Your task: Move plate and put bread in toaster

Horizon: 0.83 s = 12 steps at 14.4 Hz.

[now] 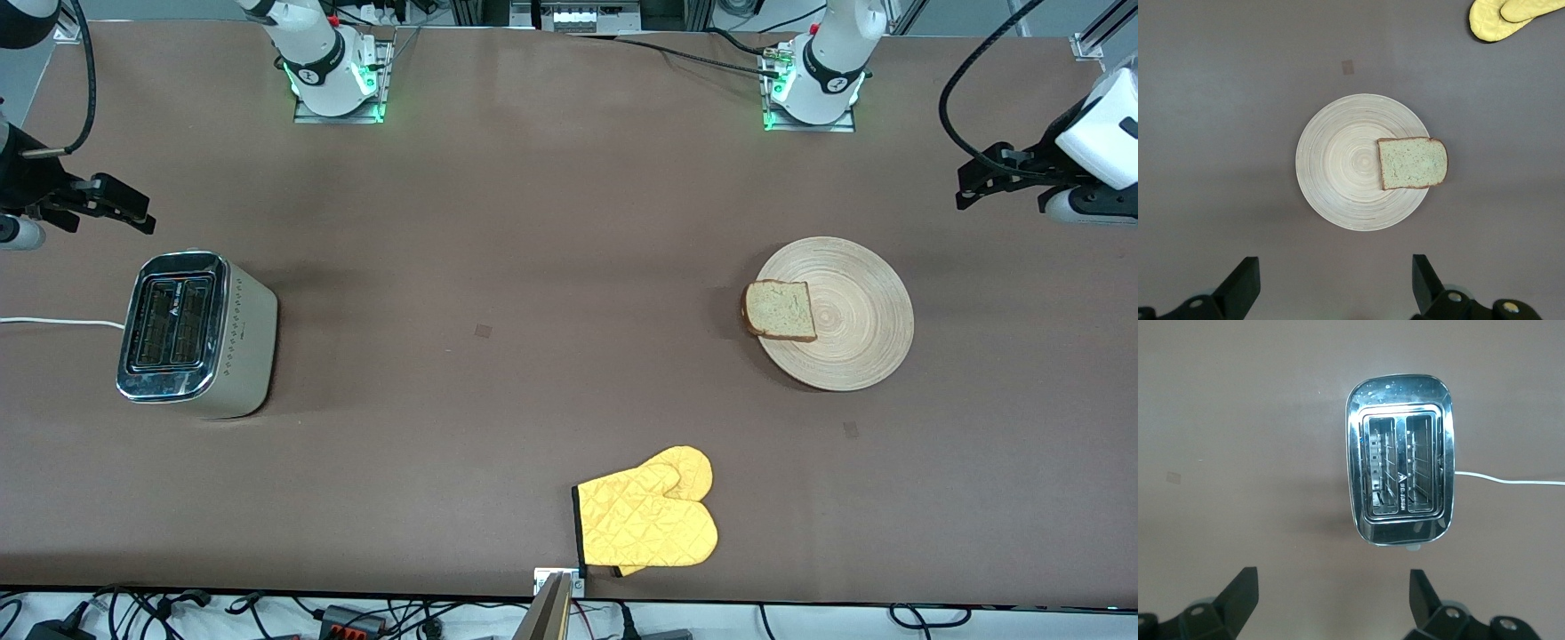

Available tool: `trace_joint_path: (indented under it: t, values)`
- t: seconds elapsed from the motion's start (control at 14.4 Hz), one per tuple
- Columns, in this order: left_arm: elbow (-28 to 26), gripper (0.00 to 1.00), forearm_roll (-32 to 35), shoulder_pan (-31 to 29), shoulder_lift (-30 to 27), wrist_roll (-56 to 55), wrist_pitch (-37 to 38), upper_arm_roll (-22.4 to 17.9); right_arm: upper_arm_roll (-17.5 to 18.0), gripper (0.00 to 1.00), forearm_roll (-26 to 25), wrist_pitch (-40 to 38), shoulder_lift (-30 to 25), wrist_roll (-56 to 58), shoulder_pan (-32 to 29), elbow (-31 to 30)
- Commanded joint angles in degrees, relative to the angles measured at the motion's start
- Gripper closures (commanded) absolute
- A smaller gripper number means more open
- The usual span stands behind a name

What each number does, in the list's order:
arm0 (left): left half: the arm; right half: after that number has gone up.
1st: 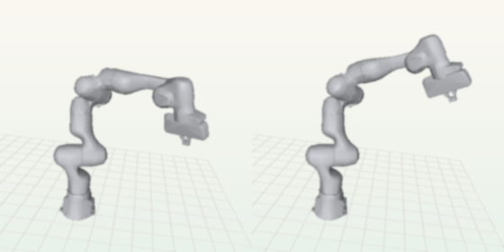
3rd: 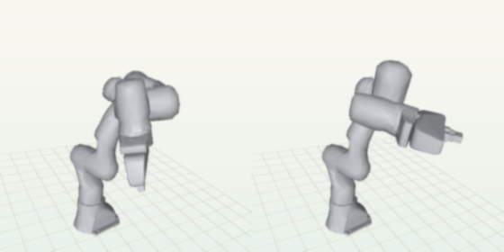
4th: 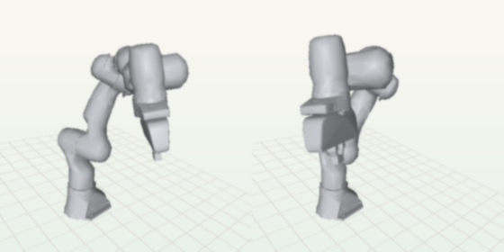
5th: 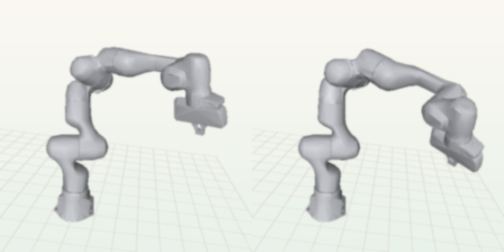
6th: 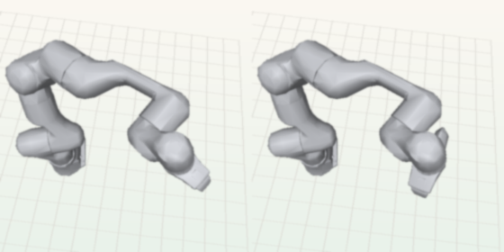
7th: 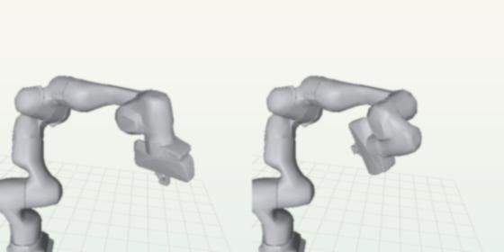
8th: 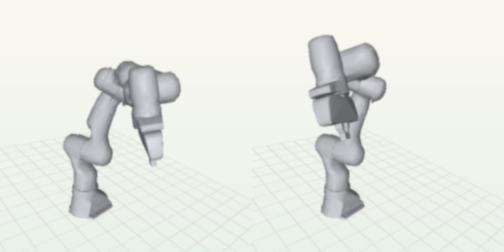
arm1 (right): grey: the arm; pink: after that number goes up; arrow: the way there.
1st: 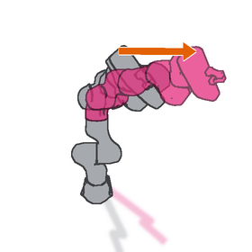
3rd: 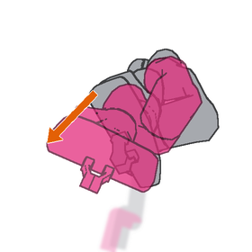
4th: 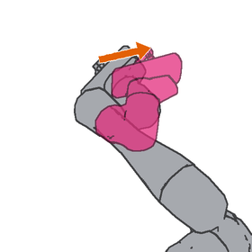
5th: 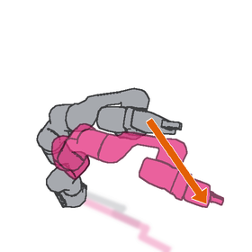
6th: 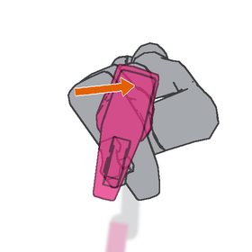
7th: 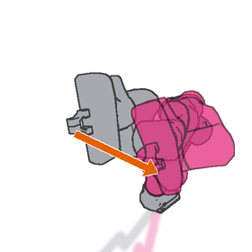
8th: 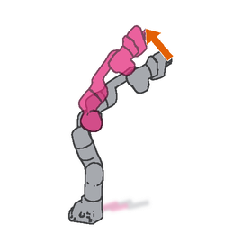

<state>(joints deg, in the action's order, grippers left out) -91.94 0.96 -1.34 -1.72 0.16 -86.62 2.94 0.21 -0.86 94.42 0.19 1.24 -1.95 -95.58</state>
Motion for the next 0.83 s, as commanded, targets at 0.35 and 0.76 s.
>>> trace_joint_path:
  t: [0.35,0.76]
  values:
    - [5.7,0.0,-3.8,-5.6,8.3,1.0,1.1,-0.2,0.5,0.0,-0.6,2.1,0.6,0.1,0.0,-0.9]
    - [5.8,0.0,-19.8,-16.4,16.3,2.0,1.4,-0.2,0.7,0.0,-0.6,1.4,3.8,0.3,1.1,2.1]
